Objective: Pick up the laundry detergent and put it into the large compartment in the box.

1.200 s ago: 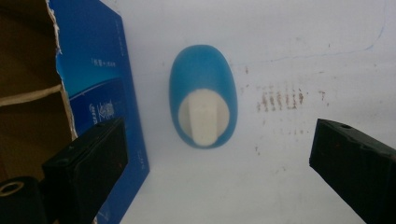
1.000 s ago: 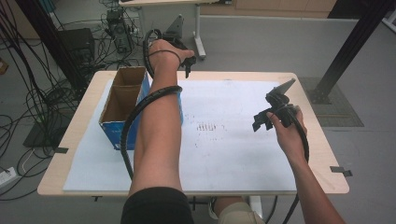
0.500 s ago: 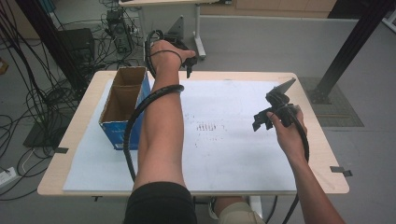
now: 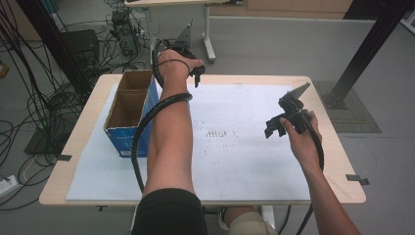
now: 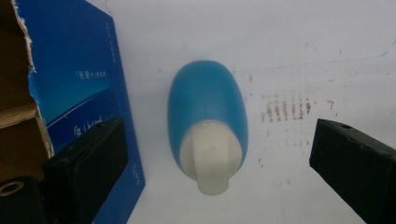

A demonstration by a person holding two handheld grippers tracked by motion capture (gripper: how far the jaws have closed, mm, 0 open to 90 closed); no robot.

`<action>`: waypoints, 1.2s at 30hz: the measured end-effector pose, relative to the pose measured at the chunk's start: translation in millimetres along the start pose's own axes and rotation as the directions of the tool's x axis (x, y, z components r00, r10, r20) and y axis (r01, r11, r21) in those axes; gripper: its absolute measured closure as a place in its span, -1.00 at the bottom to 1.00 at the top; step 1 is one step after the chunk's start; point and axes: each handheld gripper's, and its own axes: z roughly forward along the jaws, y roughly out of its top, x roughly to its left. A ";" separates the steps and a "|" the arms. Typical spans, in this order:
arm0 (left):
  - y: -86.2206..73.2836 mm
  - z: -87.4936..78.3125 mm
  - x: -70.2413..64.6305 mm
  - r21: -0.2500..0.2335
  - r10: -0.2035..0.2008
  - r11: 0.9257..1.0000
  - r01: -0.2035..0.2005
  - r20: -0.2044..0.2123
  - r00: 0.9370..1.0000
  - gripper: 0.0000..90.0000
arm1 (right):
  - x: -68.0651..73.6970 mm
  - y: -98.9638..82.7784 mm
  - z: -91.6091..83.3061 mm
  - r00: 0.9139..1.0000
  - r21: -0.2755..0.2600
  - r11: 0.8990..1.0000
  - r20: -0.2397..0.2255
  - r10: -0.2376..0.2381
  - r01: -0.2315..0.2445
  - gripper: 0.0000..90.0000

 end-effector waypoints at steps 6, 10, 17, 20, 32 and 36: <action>1.6 13.2 0.4 0.017 -0.003 1.000 0.003 0.008 1.000 -0.89 | -1.2 -1.0 0.4 1.000 -0.003 1.000 -0.003 0.008 -0.008 -0.85; 2.2 20.4 0.8 0.021 -0.005 1.000 0.004 0.012 1.000 -0.89 | -2.5 -2.0 0.9 1.000 -0.003 1.000 -0.005 0.008 -0.008 -0.85; 2.7 32.2 0.8 0.029 -0.007 1.000 0.007 0.014 1.000 -0.89 | -3.3 -4.6 2.1 1.000 -0.005 1.000 -0.009 0.008 -0.008 -0.86; 3.2 38.3 0.6 0.036 -0.009 0.999 0.009 0.015 1.000 -0.89 | -4.1 -4.9 2.3 1.000 -0.003 1.000 -0.009 0.007 -0.007 -0.85; 2.1 49.8 0.6 0.039 -0.014 0.999 0.013 0.013 1.000 -0.88 | -4.9 -5.9 3.7 1.000 -0.002 1.000 -0.010 0.006 -0.006 -0.85; 1.6 51.9 0.8 0.042 -0.014 0.999 0.013 0.011 1.000 -0.88 | -4.6 -6.3 4.8 1.000 -0.003 1.000 -0.011 0.004 -0.004 -0.85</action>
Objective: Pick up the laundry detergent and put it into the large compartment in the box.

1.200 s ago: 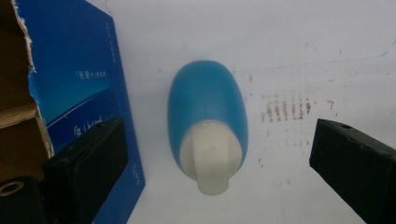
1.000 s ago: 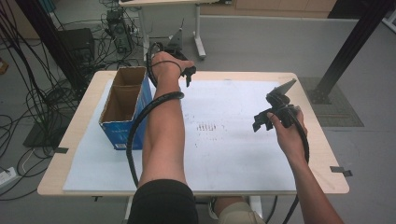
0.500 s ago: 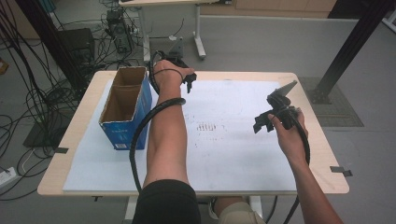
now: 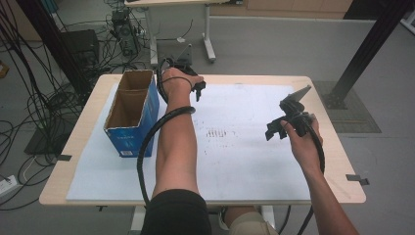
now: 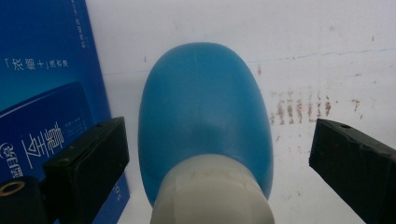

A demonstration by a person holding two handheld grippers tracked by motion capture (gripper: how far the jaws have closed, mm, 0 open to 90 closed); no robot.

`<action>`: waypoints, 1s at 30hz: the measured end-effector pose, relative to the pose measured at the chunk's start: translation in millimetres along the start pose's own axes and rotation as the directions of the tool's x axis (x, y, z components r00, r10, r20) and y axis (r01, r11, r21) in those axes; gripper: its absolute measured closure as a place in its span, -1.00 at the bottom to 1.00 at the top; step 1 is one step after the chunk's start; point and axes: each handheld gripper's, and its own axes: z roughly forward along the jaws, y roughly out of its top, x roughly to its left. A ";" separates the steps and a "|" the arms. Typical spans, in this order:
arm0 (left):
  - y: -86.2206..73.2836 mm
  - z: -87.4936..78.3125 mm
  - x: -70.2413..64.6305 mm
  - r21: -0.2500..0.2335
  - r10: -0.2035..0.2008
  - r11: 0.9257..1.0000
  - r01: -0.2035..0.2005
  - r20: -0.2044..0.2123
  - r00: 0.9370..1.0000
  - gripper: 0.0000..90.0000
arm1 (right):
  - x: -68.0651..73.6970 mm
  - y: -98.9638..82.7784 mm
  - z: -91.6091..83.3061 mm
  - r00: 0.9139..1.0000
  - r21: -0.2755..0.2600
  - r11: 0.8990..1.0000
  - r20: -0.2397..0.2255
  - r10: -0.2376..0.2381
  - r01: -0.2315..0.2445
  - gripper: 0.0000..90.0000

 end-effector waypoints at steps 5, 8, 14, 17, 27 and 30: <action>-0.1 3.0 0.1 0.005 -0.004 1.000 0.004 0.000 1.000 -0.88 | 1.0 0.0 0.9 1.000 0.002 1.000 -0.002 -0.003 0.003 -0.85; -0.3 4.4 -0.2 0.004 -0.006 1.000 0.006 -0.003 1.000 -0.89 | 1.1 0.1 1.2 1.000 0.002 1.000 -0.002 -0.006 0.006 -0.85; -0.3 5.3 0.7 0.003 -0.006 1.000 0.006 -0.003 1.000 -0.88 | 1.8 1.2 1.4 1.000 0.004 1.000 -0.003 -0.006 0.006 -0.85; -0.2 5.0 1.3 0.003 -0.005 1.000 0.005 -0.003 1.000 -0.88 | 2.2 1.3 1.3 1.000 0.002 1.000 -0.002 -0.006 0.006 -0.85; -0.7 5.0 0.0 0.003 -0.001 1.000 0.001 -0.008 1.000 -0.87 | 3.8 1.7 2.1 1.000 0.002 1.000 -0.003 -0.009 0.009 -0.86; -1.2 4.3 -0.9 0.000 -0.004 1.000 0.004 -0.010 1.000 -0.87 | 3.7 1.5 1.7 1.000 0.001 1.000 -0.004 -0.014 0.014 -0.86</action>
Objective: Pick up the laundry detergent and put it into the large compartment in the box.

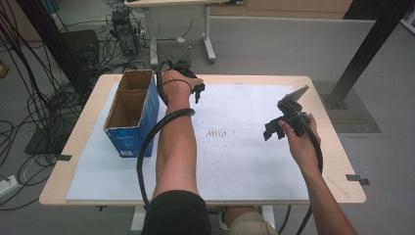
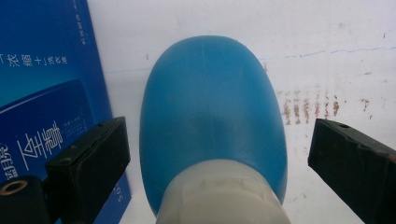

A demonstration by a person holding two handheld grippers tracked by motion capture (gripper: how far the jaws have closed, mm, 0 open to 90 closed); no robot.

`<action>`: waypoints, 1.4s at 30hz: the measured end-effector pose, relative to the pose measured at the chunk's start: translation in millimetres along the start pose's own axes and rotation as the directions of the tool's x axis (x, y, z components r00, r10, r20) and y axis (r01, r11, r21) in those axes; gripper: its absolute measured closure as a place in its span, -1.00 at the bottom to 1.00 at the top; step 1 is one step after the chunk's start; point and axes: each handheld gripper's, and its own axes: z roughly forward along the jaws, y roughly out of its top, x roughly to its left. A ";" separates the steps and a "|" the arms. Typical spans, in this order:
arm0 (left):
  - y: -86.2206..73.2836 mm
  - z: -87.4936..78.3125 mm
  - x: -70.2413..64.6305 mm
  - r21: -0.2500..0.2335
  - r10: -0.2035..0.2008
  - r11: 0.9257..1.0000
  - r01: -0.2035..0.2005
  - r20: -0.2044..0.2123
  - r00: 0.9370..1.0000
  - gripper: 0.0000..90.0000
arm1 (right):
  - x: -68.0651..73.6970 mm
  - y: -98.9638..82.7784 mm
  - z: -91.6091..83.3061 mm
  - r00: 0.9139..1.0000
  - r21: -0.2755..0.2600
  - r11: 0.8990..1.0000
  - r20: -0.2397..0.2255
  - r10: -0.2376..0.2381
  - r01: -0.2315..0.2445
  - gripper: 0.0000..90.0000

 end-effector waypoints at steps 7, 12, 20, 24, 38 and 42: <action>0.7 -0.5 -1.1 0.000 0.006 1.000 -0.006 0.000 1.000 -0.86 | -0.3 0.2 -0.4 1.000 0.001 1.000 0.001 0.001 -0.001 -0.86; 1.0 -1.6 -1.6 0.000 0.007 1.000 -0.007 -0.001 1.000 -0.86 | -0.4 0.4 -0.8 1.000 0.000 1.000 0.001 0.002 -0.002 -0.85; 0.3 -2.3 -0.6 -0.004 0.005 1.000 -0.005 -0.002 1.000 -0.86 | 0.6 0.6 -0.8 1.000 0.000 1.000 0.000 0.000 0.000 -0.85; 0.4 -2.2 -2.4 -0.003 0.007 1.000 -0.007 -0.009 1.000 -0.86 | 1.1 0.5 0.1 1.000 -0.001 1.000 0.001 -0.007 0.007 -0.86; 0.6 1.5 -2.8 0.005 0.010 1.000 -0.010 -0.008 1.000 -0.84 | 2.1 1.4 1.1 1.000 0.006 1.000 0.000 -0.003 0.003 -0.85; 0.7 1.4 -3.5 0.004 0.014 1.000 -0.013 -0.011 1.000 -0.81 | 2.4 2.0 0.9 1.000 0.008 1.000 0.001 -0.004 0.004 -0.85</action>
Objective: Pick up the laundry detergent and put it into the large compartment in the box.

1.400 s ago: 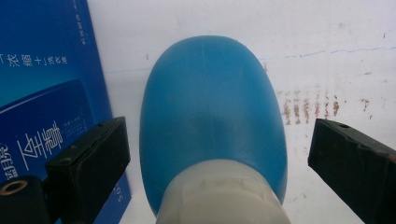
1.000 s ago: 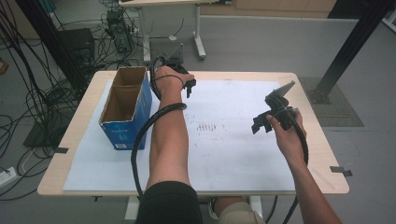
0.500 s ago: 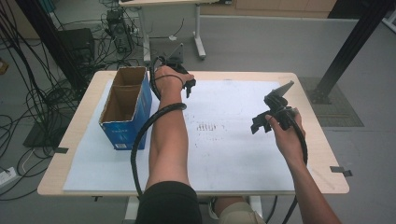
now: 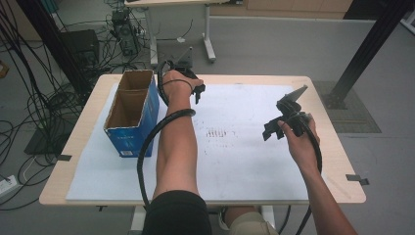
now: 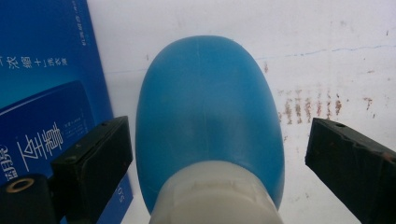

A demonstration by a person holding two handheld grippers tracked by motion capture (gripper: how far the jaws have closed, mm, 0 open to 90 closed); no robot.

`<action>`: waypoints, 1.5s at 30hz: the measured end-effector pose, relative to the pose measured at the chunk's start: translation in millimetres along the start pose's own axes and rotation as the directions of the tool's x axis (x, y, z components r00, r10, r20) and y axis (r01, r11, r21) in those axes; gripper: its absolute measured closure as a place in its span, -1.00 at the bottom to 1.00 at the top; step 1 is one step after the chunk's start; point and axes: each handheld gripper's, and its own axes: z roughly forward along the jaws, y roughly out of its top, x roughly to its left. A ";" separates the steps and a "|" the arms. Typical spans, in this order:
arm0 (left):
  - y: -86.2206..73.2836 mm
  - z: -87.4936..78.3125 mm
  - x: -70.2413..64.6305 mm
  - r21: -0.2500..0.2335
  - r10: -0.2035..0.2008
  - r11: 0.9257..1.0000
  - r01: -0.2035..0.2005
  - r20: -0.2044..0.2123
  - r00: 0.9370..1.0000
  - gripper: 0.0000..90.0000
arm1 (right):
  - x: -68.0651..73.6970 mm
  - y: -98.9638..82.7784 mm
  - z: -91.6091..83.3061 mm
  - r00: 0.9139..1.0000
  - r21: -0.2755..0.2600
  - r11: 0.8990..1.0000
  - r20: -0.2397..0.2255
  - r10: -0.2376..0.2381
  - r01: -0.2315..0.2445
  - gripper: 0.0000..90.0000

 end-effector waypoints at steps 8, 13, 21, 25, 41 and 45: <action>-0.6 1.2 -0.5 0.000 -0.002 1.000 0.002 -0.007 1.000 -0.75 | 0.9 0.1 -0.7 1.000 -0.003 1.000 0.000 0.002 -0.002 -0.86; -0.9 0.3 -1.5 -0.003 0.003 1.000 -0.003 -0.016 1.000 -0.66 | 0.8 0.2 -0.4 1.000 -0.003 1.000 -0.001 0.001 -0.001 -0.85; -1.8 2.6 -1.4 -0.006 0.002 1.000 -0.003 -0.019 1.000 -0.42 | 2.1 0.2 -1.4 1.000 -0.005 1.000 0.000 0.001 -0.001 -0.85; -1.6 3.8 0.0 -0.003 0.004 1.000 -0.004 -0.015 1.000 -0.29 | 2.6 0.3 -0.9 1.000 -0.006 1.000 0.001 -0.001 0.001 -0.85; -1.0 3.5 -0.6 -0.001 -0.002 1.000 0.002 -0.030 1.000 -0.18 | 3.3 0.5 -0.8 1.000 -0.007 1.000 -0.002 -0.001 0.001 -0.85; -1.0 3.5 -1.3 0.000 -0.001 1.000 0.001 -0.032 0.999 -0.18 | 3.8 -0.1 -0.8 1.000 -0.011 1.000 -0.001 -0.002 0.002 -0.85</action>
